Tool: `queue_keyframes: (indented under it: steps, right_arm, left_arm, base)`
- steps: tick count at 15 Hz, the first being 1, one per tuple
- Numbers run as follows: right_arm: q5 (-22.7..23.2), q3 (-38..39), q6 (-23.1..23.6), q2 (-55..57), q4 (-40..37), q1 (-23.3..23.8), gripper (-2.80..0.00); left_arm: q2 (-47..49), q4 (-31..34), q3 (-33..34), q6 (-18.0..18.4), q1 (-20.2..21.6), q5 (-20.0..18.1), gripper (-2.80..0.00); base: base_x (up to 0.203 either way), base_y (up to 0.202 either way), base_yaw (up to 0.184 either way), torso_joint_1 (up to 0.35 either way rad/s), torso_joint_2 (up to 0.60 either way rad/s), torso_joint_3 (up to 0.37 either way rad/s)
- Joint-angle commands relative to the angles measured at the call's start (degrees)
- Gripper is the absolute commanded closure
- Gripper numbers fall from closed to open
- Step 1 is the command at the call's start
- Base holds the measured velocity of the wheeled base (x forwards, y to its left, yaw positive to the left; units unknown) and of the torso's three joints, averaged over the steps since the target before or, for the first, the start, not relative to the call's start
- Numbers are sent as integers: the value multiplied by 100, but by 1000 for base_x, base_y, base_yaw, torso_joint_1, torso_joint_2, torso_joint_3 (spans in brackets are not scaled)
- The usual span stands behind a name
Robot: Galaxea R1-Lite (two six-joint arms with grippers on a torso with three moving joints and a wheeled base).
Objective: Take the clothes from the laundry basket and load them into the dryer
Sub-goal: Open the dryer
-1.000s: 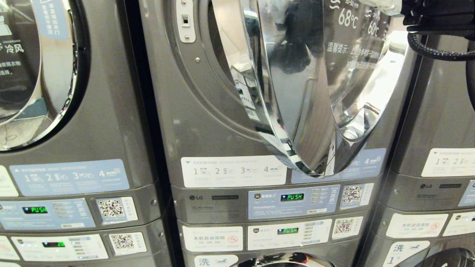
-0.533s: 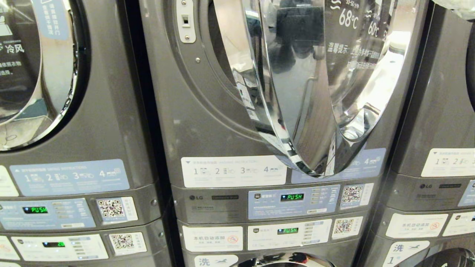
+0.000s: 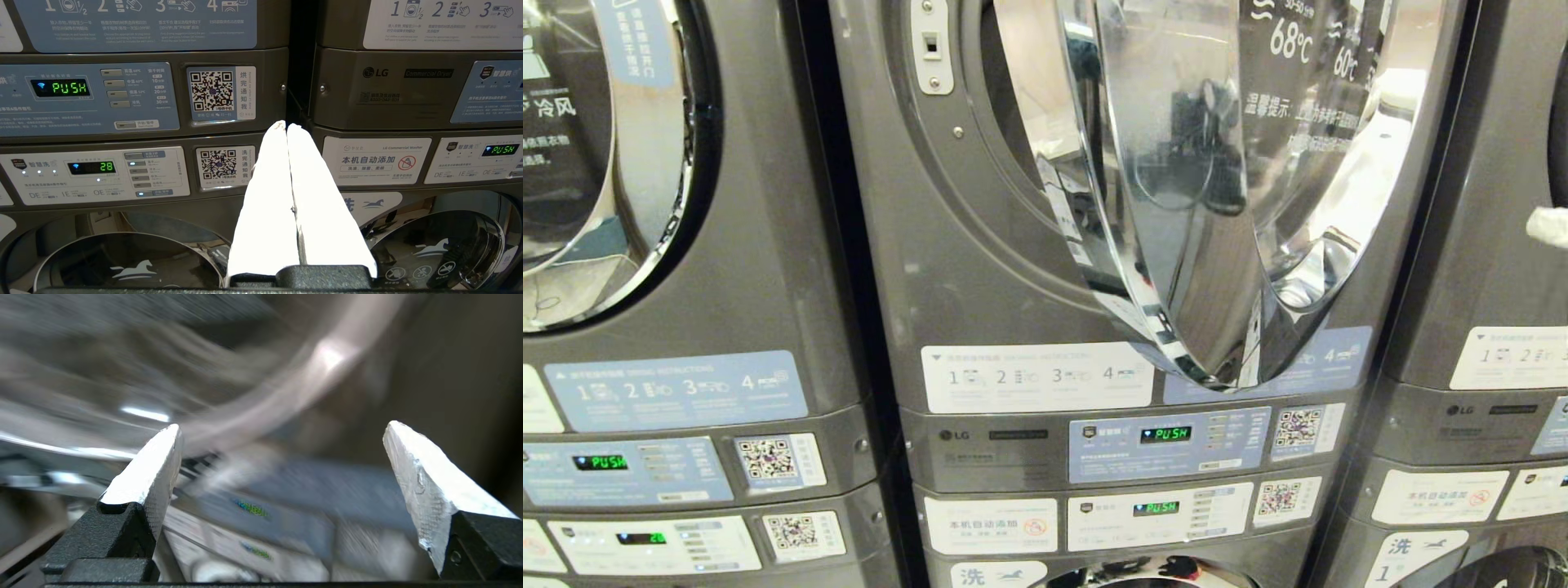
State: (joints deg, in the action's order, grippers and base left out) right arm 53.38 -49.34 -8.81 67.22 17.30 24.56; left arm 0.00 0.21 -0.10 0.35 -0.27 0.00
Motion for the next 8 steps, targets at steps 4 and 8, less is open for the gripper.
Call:
queue_keyframes:
  steps: [4,8]
  right_arm:
    - [333,906,302,-400,-224,662,-280]
    - [562,1494,291,-1091,-244,638,-280]
  left_arm:
    - [0,-3,1,0,0,0,0]
    - [0,6,1,0,0,0,0]
  base:
    - [0,0,0,0,0,0]
    - [0,0,0,0,0,0]
